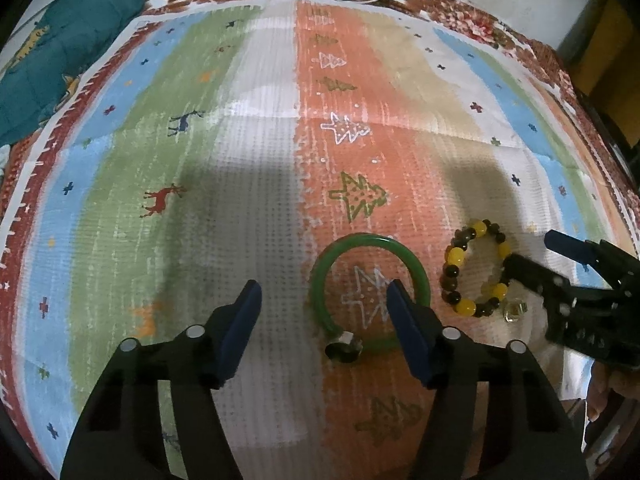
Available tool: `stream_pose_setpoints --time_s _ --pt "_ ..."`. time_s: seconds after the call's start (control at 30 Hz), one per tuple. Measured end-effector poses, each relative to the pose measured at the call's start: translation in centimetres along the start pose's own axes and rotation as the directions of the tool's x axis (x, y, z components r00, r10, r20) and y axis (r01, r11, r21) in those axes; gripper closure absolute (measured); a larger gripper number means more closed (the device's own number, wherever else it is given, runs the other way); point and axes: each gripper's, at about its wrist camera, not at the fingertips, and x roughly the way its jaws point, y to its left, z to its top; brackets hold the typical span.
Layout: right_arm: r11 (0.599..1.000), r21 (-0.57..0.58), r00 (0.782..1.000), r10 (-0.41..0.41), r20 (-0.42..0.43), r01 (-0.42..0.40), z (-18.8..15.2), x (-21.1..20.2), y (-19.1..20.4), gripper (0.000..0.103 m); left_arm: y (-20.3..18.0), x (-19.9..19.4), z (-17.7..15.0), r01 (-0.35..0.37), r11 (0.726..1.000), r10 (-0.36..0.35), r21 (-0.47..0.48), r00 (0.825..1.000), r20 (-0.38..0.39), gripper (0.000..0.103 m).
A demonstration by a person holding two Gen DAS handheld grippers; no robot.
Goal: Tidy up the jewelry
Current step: 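Grasp the green jade bangle with the left tool while the right tool grasps the yellow-black bracelet, then lift and carry the jade bangle and yellow-black bracelet toward the tin box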
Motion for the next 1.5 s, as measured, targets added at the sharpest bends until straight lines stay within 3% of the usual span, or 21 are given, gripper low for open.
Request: stream_pose_setpoints --time_s 0.07,0.13,0.27,0.4,0.47,0.53,0.63,1.5 --pt "1.000 0.002 1.000 0.010 -0.016 -0.009 0.1 0.5 0.0 0.041 0.1 0.2 0.1 -0.003 1.000 0.003 0.002 1.000 -0.004 0.043" --pt "1.000 -0.002 0.999 0.010 -0.031 -0.010 0.2 1.0 0.0 0.044 0.1 0.5 0.2 -0.007 1.000 0.007 0.002 1.000 -0.010 0.046" --pt "1.000 -0.005 0.999 -0.001 -0.047 0.000 0.2 1.8 0.0 0.054 0.1 1.2 0.2 -0.016 1.000 0.017 0.005 0.999 -0.031 0.062" --pt "1.000 -0.004 0.999 0.002 -0.045 -0.002 0.4 2.1 -0.1 0.061 0.0 1.3 0.1 -0.037 0.999 0.038 0.025 0.999 -0.031 0.071" --pt "1.000 -0.007 0.999 0.001 -0.046 -0.001 0.4 2.2 -0.1 0.071 0.1 1.4 0.1 -0.058 0.998 0.059 0.032 0.998 -0.033 0.082" --pt "1.000 -0.019 0.999 -0.006 -0.051 0.005 0.4 2.3 0.1 0.078 0.2 1.4 0.1 -0.056 0.998 0.057 0.032 0.998 -0.035 0.083" --pt "1.000 -0.024 0.998 -0.009 -0.063 0.008 0.5 2.2 0.1 0.091 0.4 1.4 0.2 -0.035 0.999 0.036 0.026 0.998 -0.042 0.095" --pt "0.992 -0.109 0.994 0.073 0.077 -0.064 0.4 -5.5 3.2 0.091 -1.0 -4.6 1.0 0.038 0.999 -0.039 0.017 0.997 0.061 0.094"
